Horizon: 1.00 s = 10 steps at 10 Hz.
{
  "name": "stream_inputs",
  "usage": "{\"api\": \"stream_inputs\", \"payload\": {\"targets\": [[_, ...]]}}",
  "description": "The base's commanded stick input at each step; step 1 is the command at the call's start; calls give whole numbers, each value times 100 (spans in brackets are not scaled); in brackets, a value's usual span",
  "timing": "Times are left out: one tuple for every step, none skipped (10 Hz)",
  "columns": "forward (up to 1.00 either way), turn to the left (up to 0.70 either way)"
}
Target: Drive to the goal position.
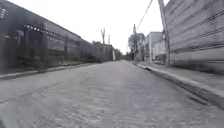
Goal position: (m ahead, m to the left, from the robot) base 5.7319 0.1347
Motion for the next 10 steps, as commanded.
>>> {"api": "stream_inputs", "payload": {"targets": [[100, 0], [100, 0], [100, 0], [100, 0], [100, 0], [100, 4], [100, 11], [100, -10], [100, -37], [100, -38]]}}
